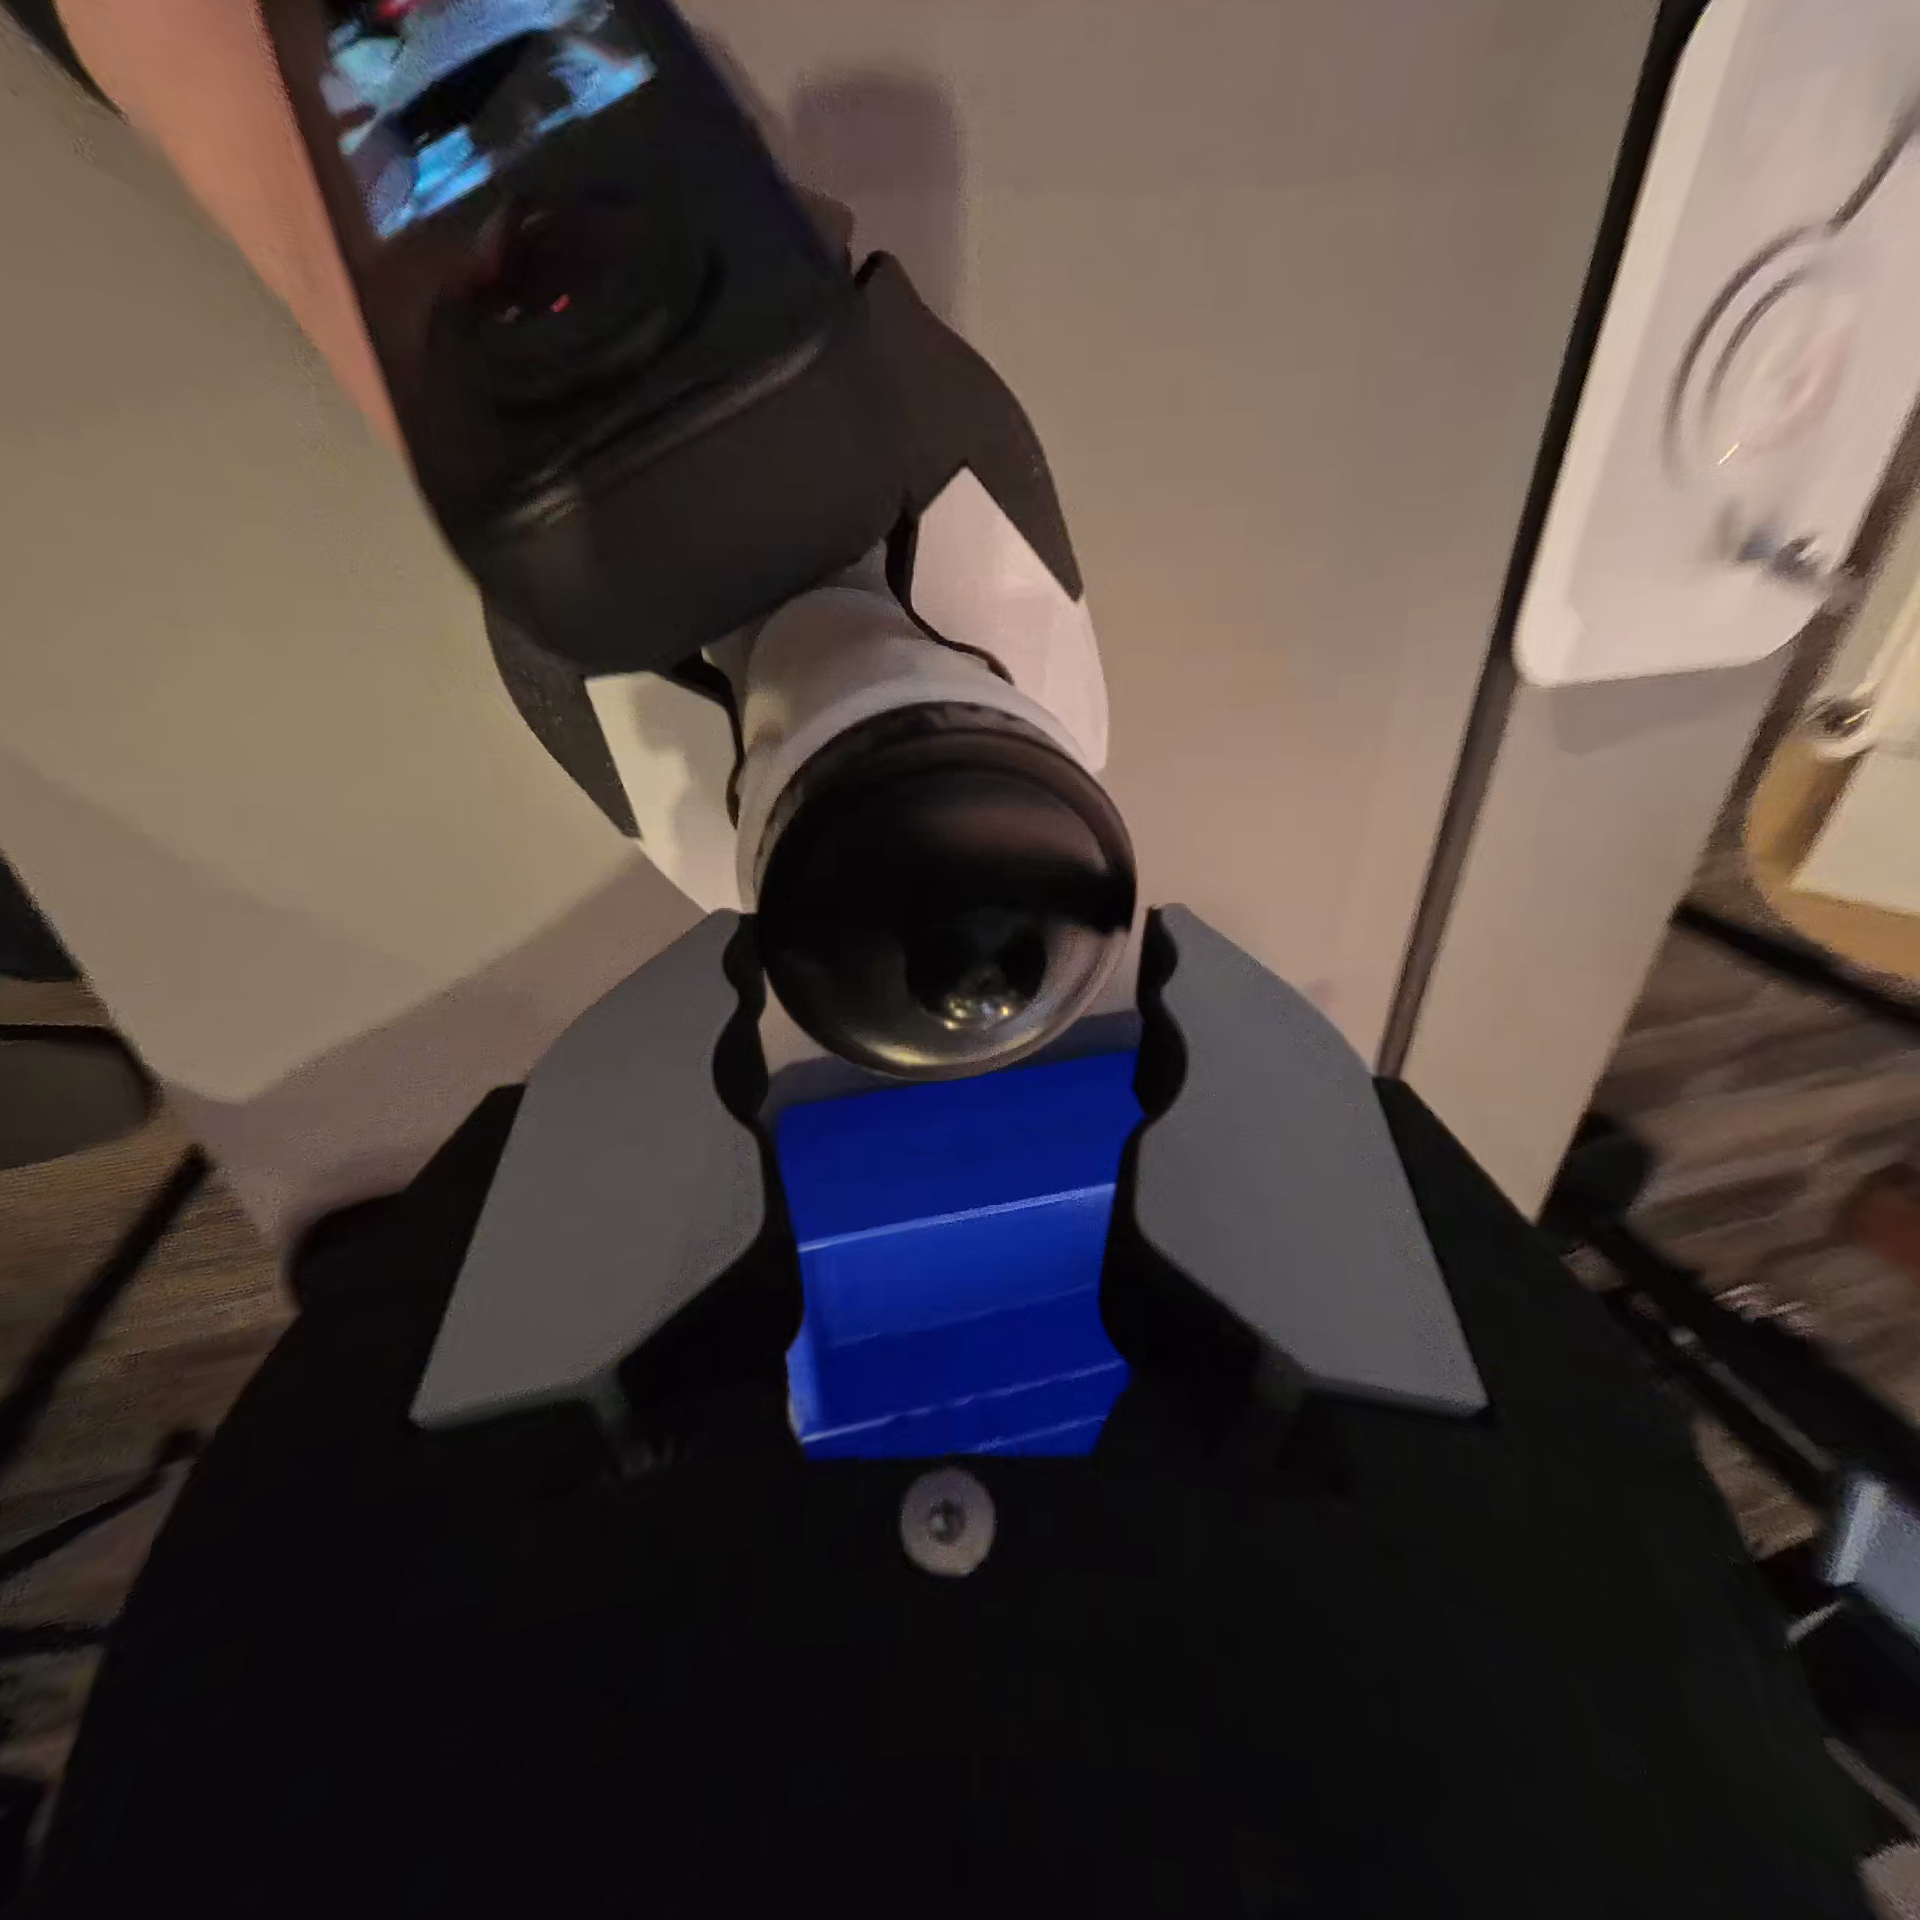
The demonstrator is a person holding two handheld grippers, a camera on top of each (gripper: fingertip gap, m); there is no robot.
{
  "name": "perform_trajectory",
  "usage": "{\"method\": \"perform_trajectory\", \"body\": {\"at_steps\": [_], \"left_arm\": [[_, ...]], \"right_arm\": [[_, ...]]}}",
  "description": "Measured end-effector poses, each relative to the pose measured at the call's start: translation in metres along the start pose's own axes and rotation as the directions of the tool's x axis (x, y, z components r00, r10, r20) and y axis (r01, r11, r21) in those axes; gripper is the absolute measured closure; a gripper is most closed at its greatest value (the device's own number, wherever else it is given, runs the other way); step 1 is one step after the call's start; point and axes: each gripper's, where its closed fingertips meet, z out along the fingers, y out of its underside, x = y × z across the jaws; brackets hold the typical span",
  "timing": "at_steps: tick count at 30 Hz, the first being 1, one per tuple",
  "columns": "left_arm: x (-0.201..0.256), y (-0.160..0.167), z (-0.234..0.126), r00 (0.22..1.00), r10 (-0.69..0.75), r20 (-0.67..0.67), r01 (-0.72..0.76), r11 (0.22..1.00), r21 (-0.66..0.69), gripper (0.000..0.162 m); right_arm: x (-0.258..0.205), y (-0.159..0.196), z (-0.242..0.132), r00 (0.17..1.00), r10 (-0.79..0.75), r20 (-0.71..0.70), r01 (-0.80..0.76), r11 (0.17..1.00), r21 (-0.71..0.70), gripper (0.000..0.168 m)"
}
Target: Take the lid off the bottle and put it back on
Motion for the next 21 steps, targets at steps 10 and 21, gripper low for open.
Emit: {"method": "perform_trajectory", "body": {"at_steps": [10,21], "left_arm": [[-0.017,0.001,-0.006,0.993,-0.032,0.110,0.031,0.999,0.011,0.060],[-0.041,0.004,-0.014,0.956,-0.076,0.282,0.074,0.997,0.016,0.060]], "right_arm": [[0.033,-0.009,-0.050,0.912,0.409,-0.034,-0.215,0.546,0.810,0.080],[0.027,-0.017,-0.023,0.883,0.461,0.086,-0.189,0.182,0.965,0.080]]}}
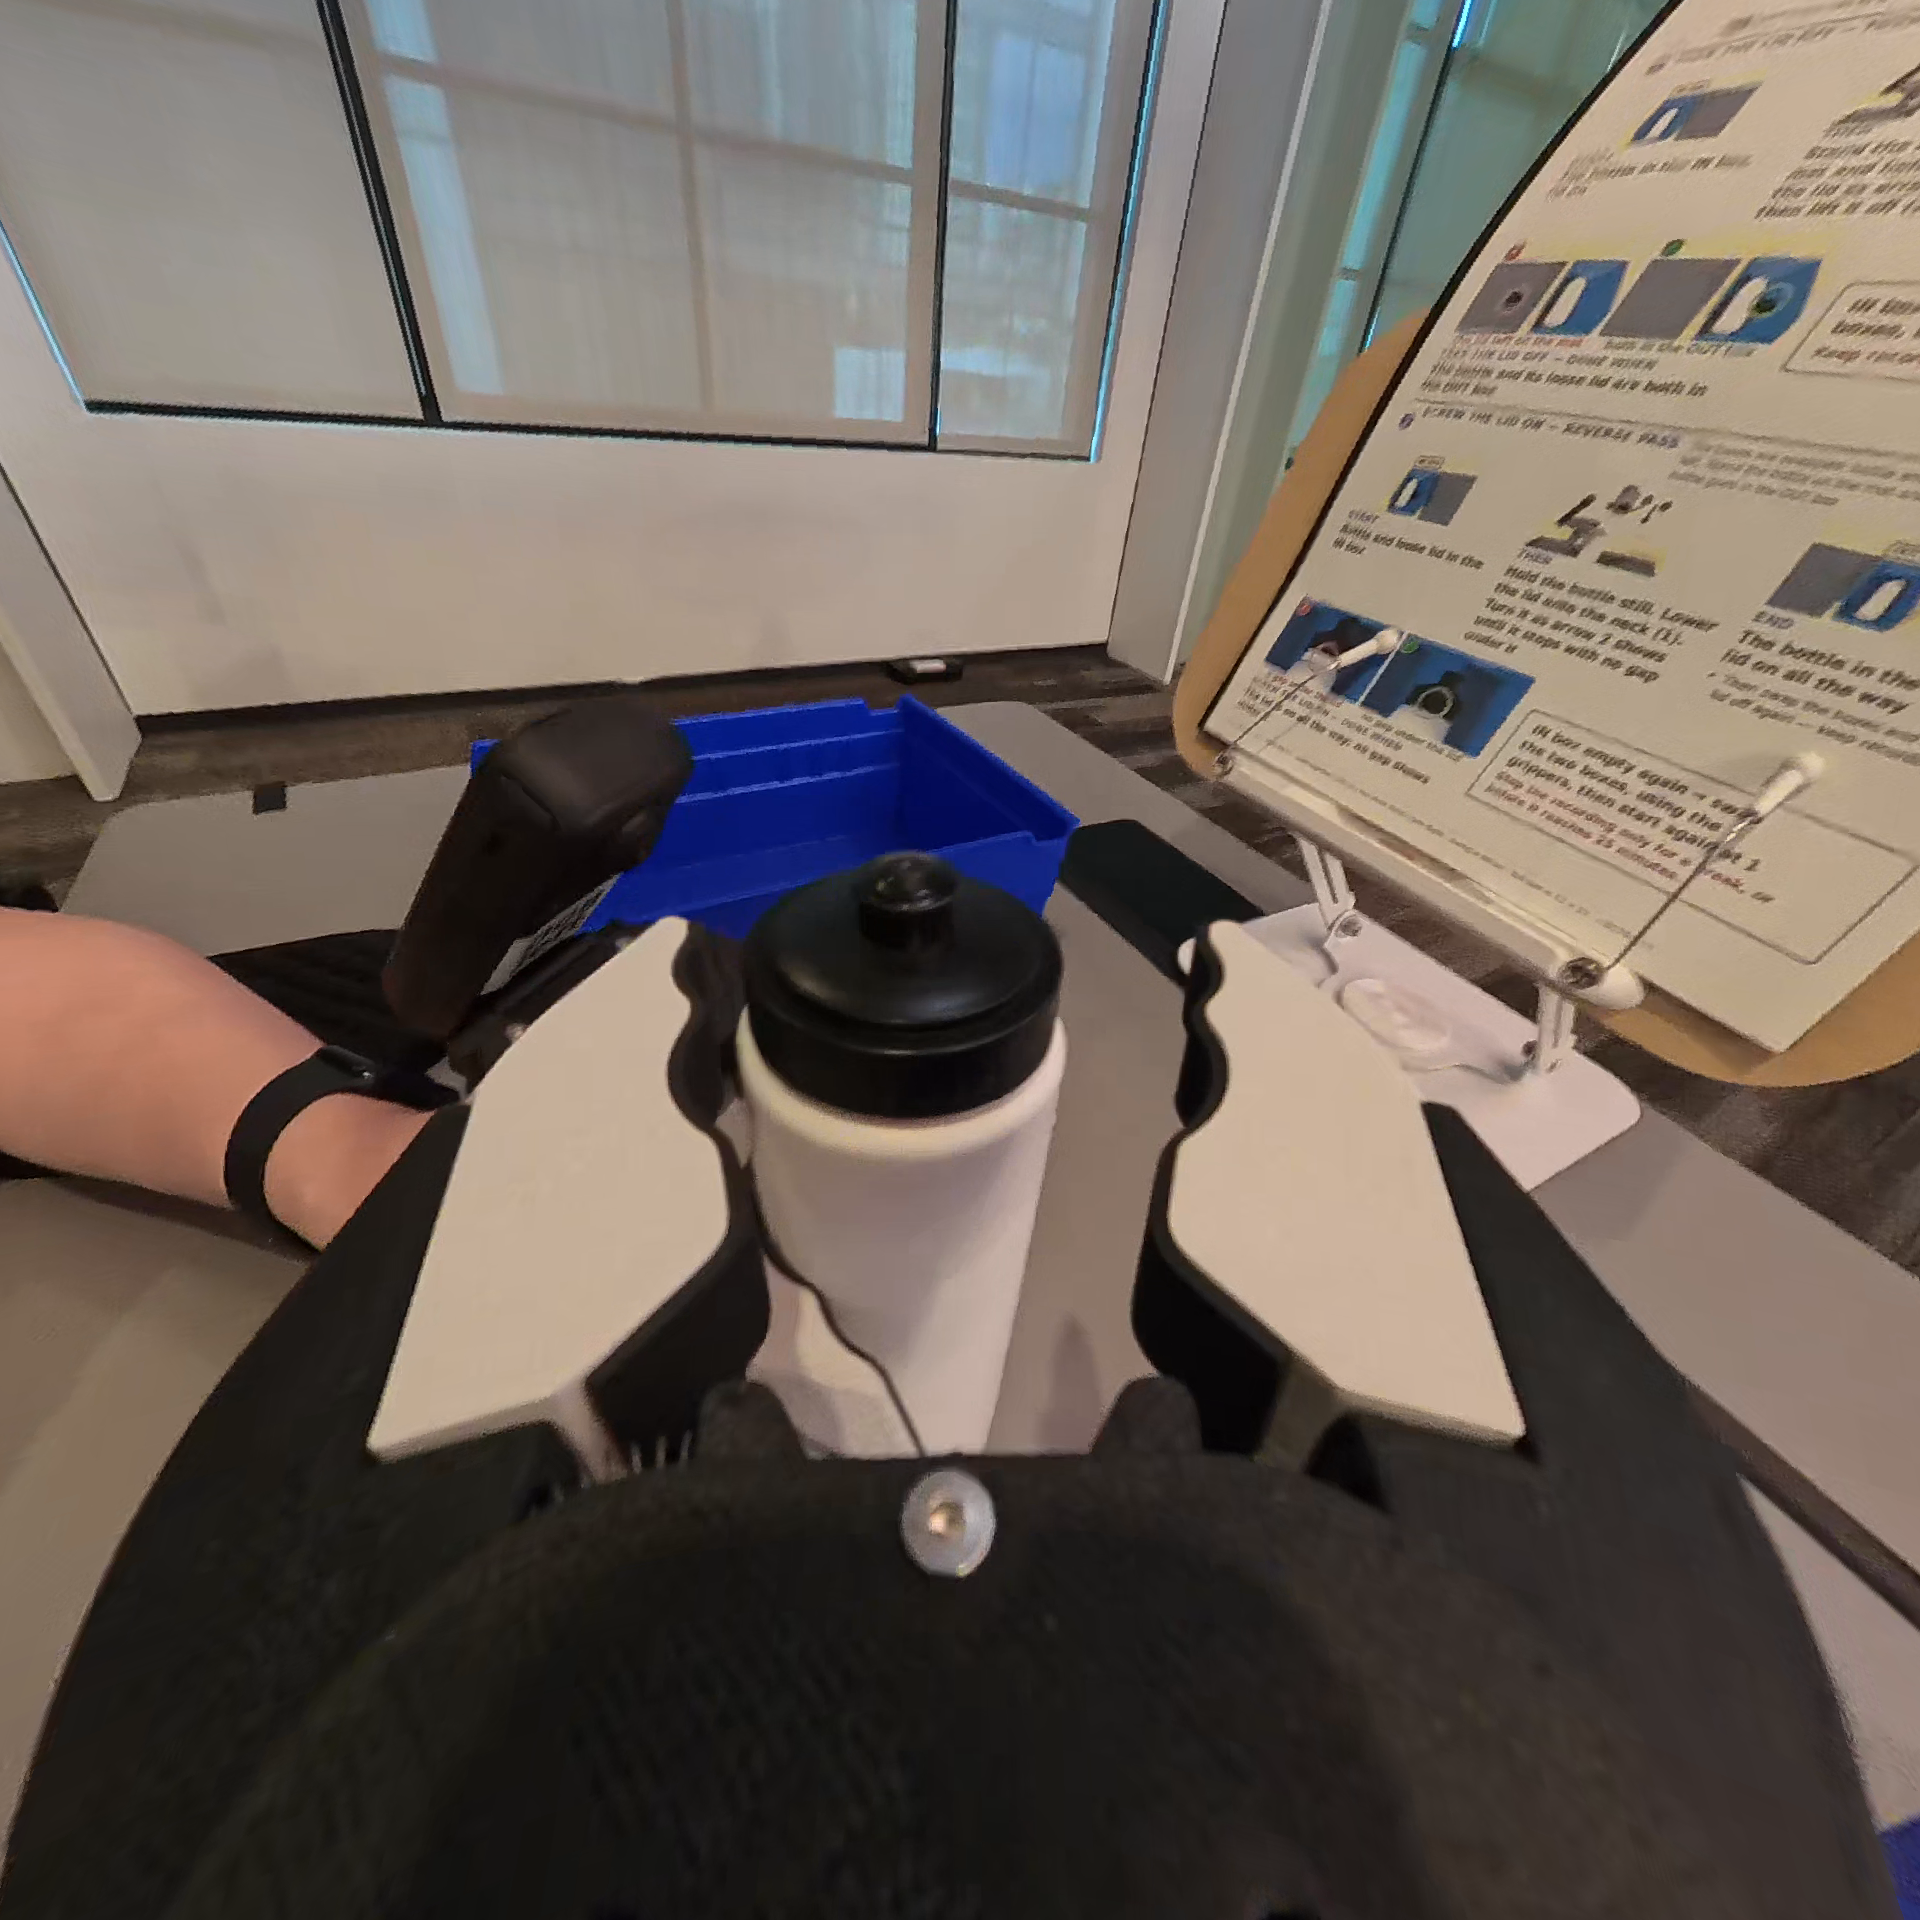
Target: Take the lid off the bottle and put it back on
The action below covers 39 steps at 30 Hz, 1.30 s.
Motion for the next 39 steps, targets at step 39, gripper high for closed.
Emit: {"method": "perform_trajectory", "body": {"at_steps": [39], "left_arm": [[0.032,0.003,-0.012,0.966,0.065,-0.250,-0.061,0.998,0.026,0.061]], "right_arm": [[-0.014,0.005,-0.019,0.952,0.103,0.288,-0.107,0.994,-0.001,0.095]]}}
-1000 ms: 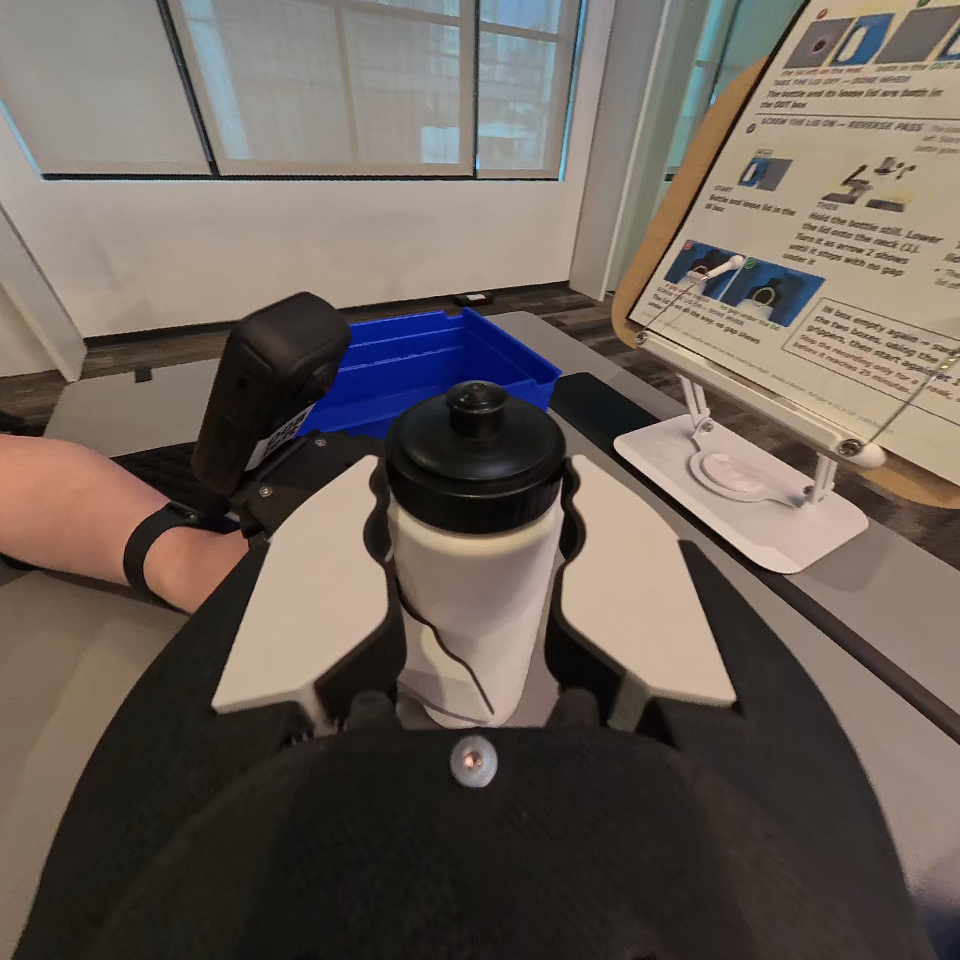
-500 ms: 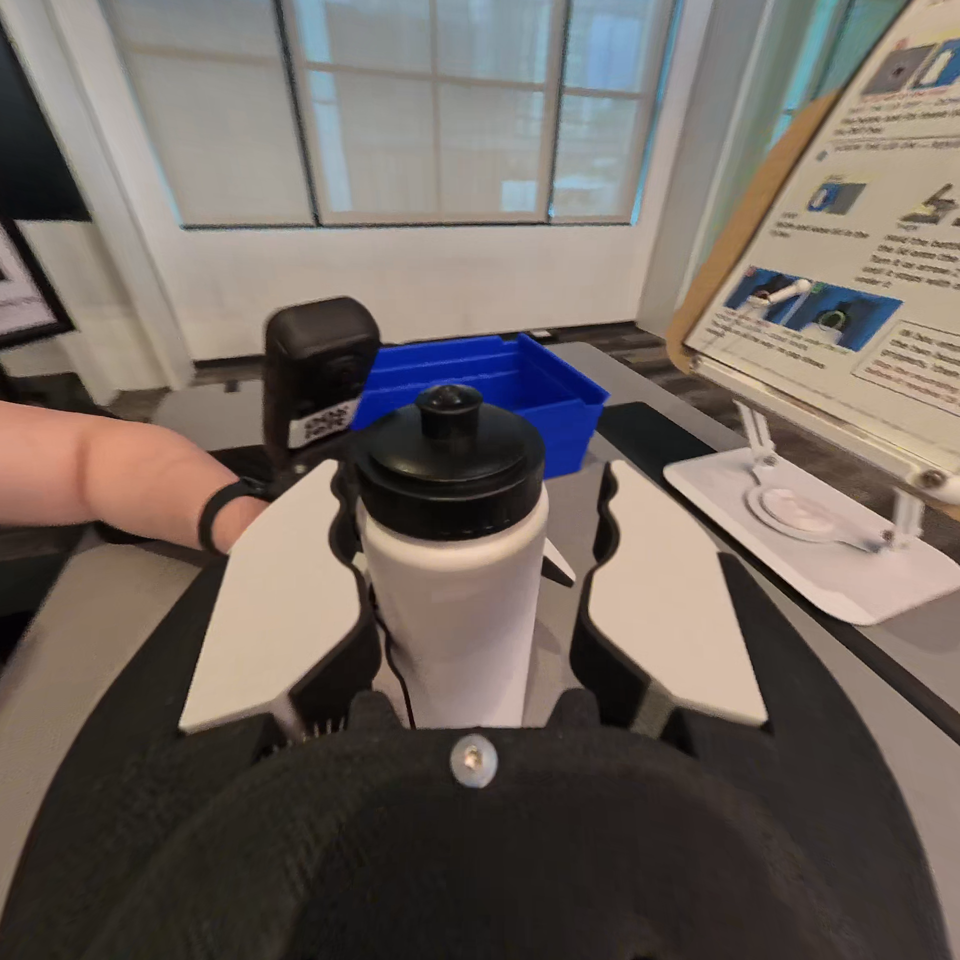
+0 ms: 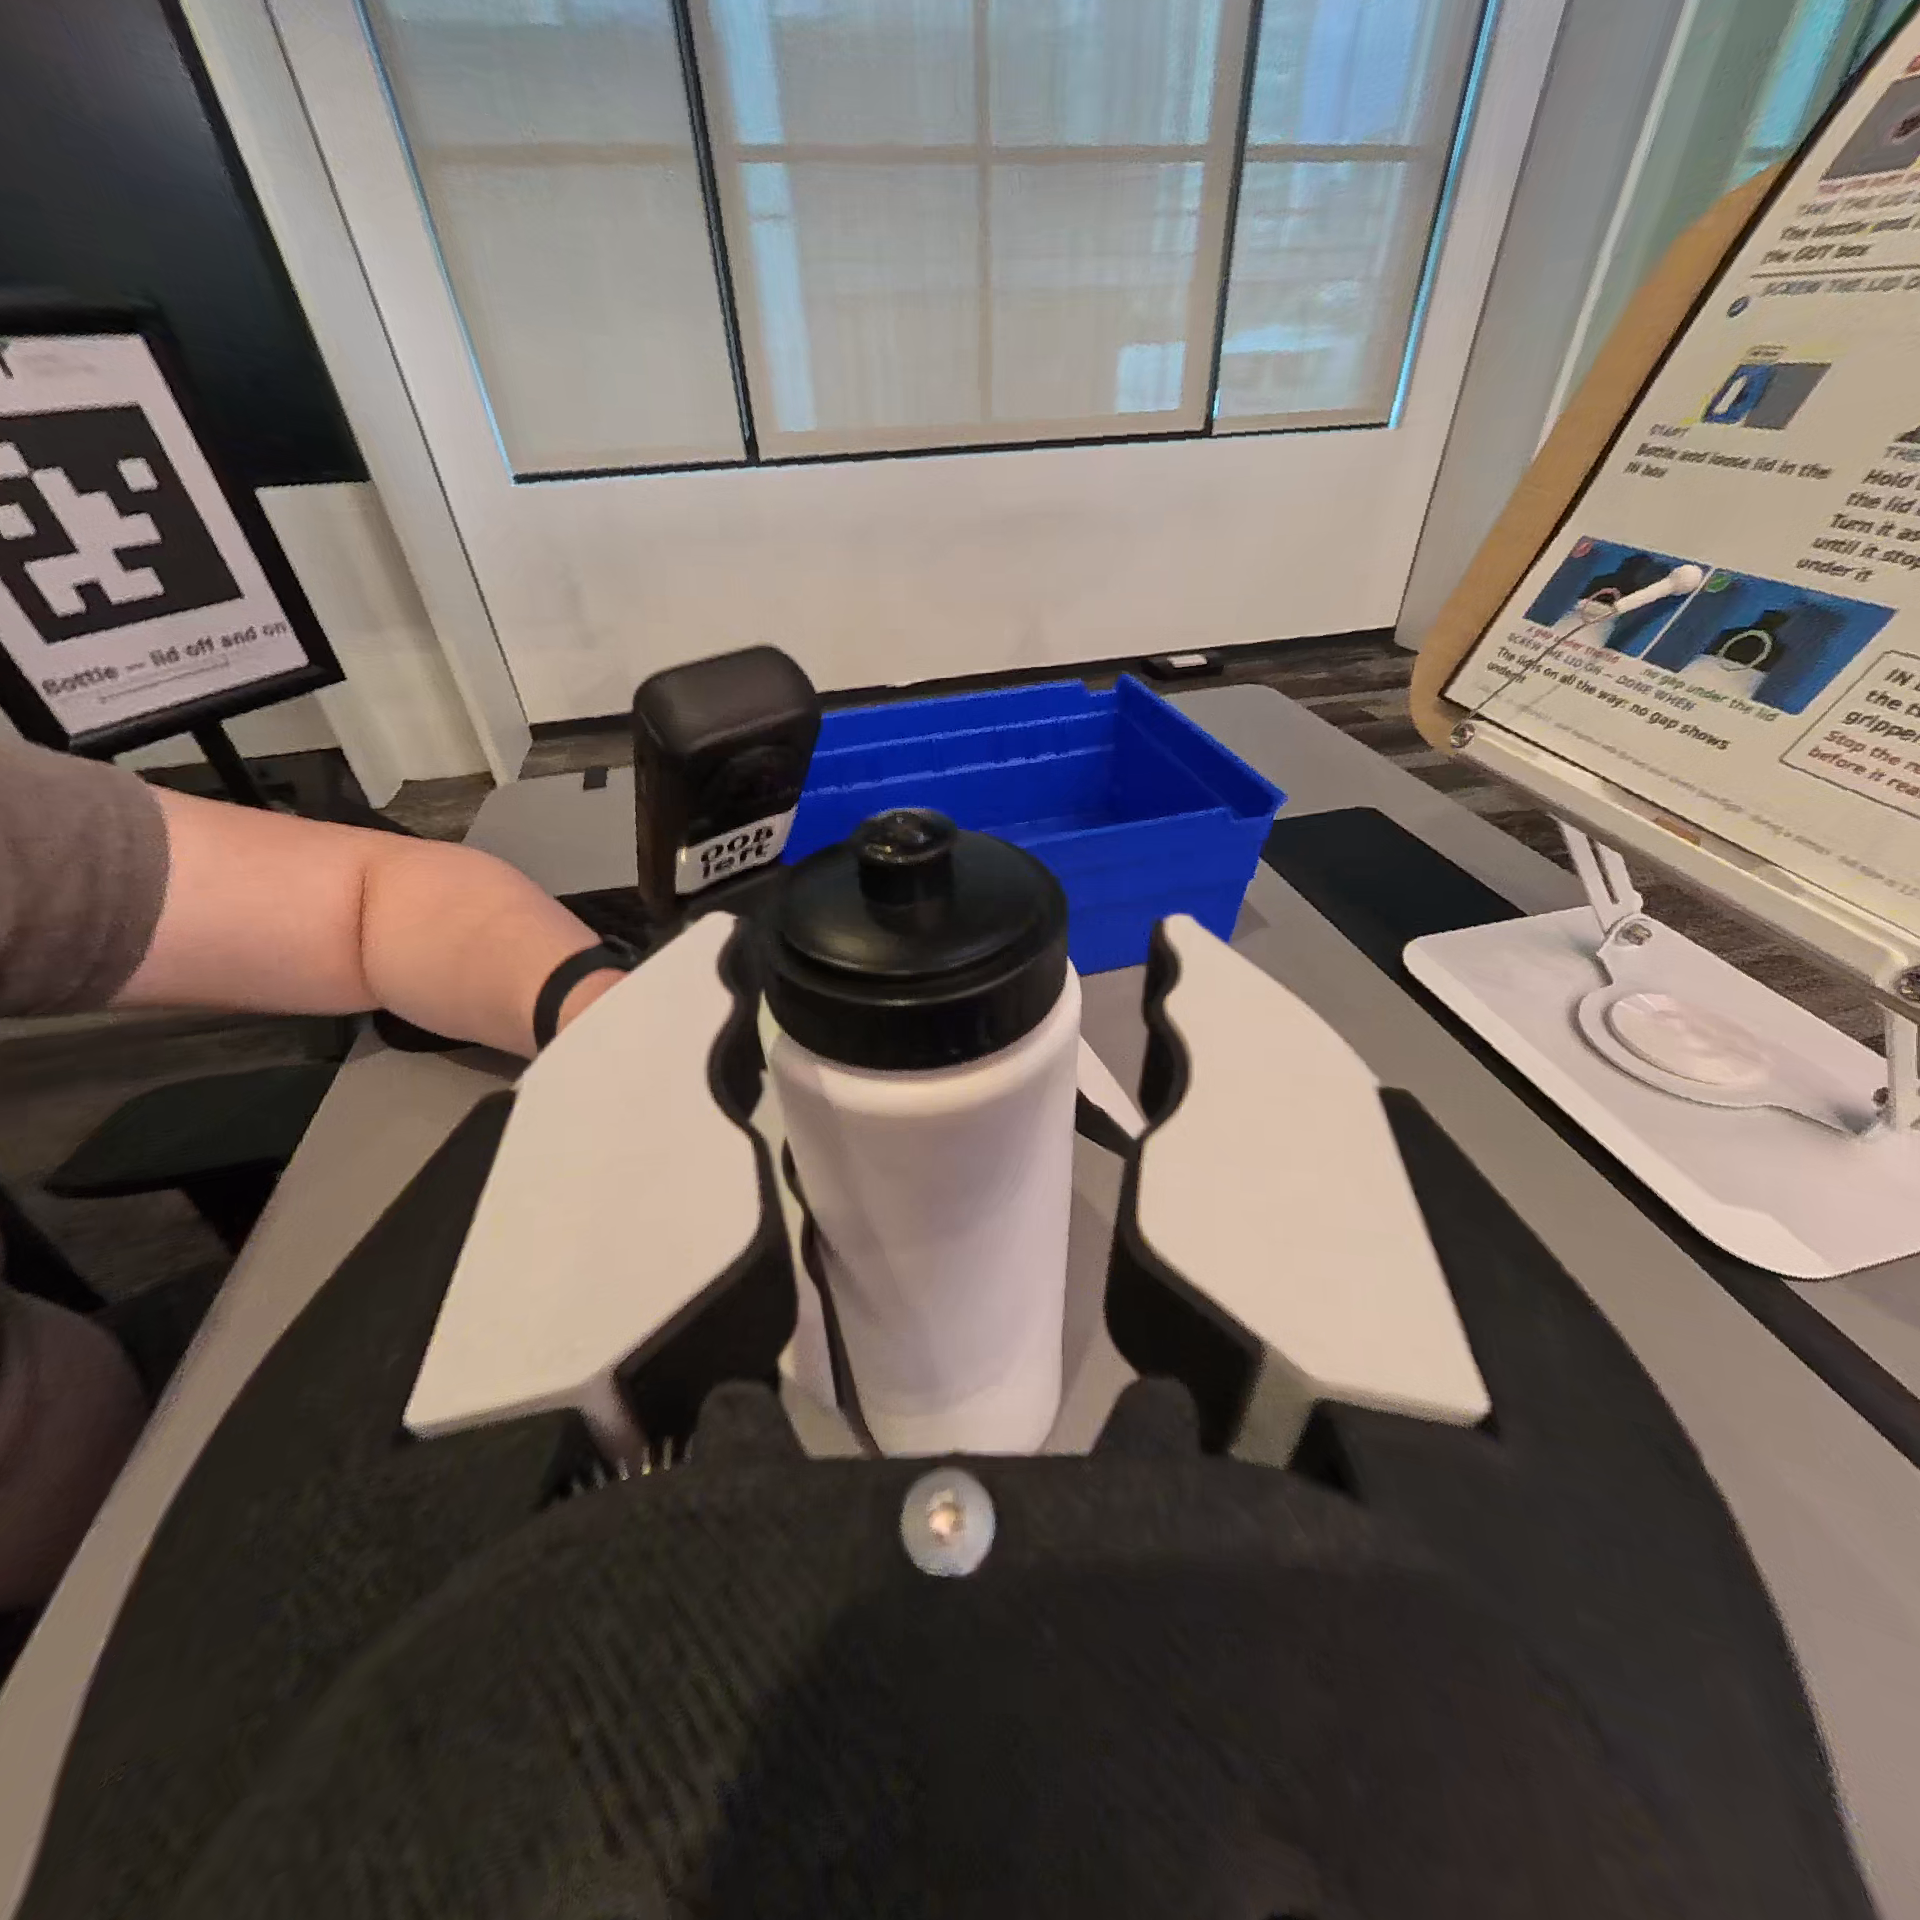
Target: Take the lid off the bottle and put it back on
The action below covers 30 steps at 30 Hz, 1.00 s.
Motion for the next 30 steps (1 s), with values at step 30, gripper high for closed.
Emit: {"method": "perform_trajectory", "body": {"at_steps": [30], "left_arm": [[0.002,0.000,0.003,1.000,0.001,-0.010,-0.001,1.000,-0.002,0.062]], "right_arm": [[0.004,0.017,-0.008,0.999,-0.031,0.014,0.033,0.988,-0.152,0.100]]}}
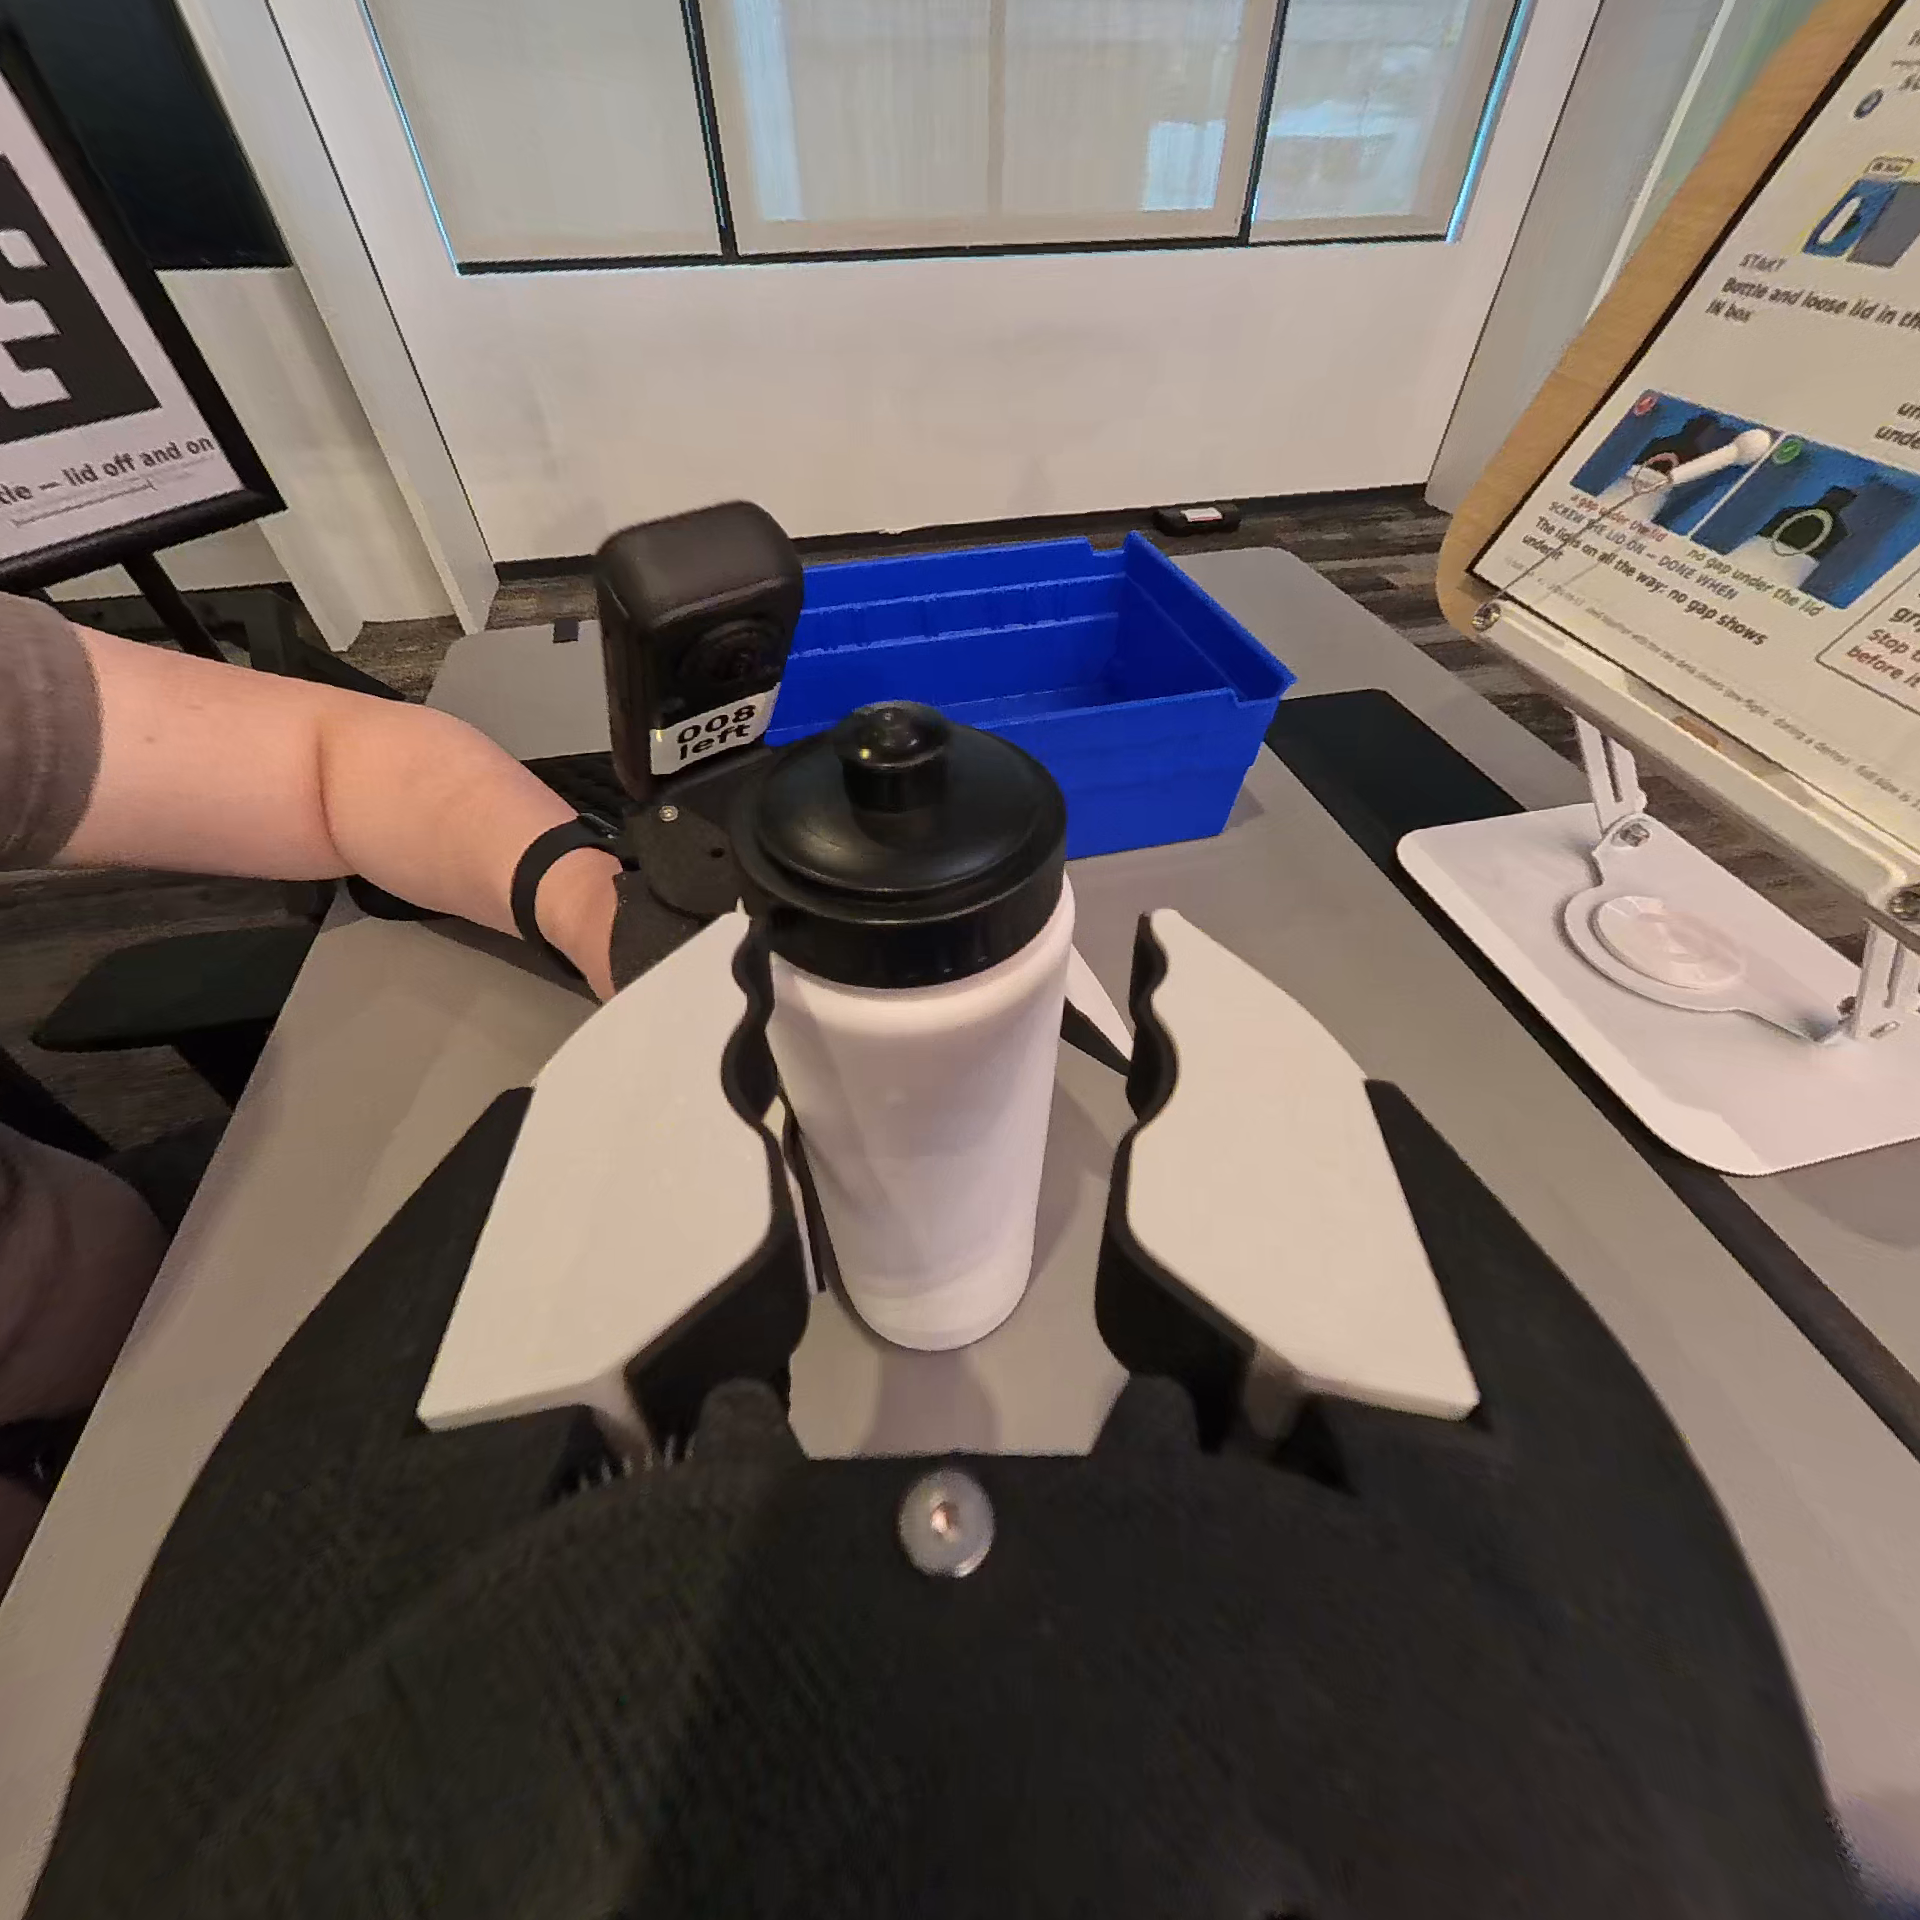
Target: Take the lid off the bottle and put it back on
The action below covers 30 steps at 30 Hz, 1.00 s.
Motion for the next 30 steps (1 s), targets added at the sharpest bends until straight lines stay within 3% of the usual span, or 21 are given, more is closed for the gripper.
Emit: {"method": "perform_trajectory", "body": {"at_steps": [3,30], "left_arm": [[0.000,0.000,0.000,1.000,0.000,0.000,0.000,1.000,0.002,0.062],[0.002,0.000,0.000,1.000,0.001,-0.006,-0.001,1.000,0.000,0.062]], "right_arm": [[-0.006,-0.008,0.002,0.999,0.026,0.028,-0.028,0.998,0.049,0.100],[0.001,-0.001,-0.003,1.000,0.021,0.005,-0.021,1.000,0.011,0.100]]}}
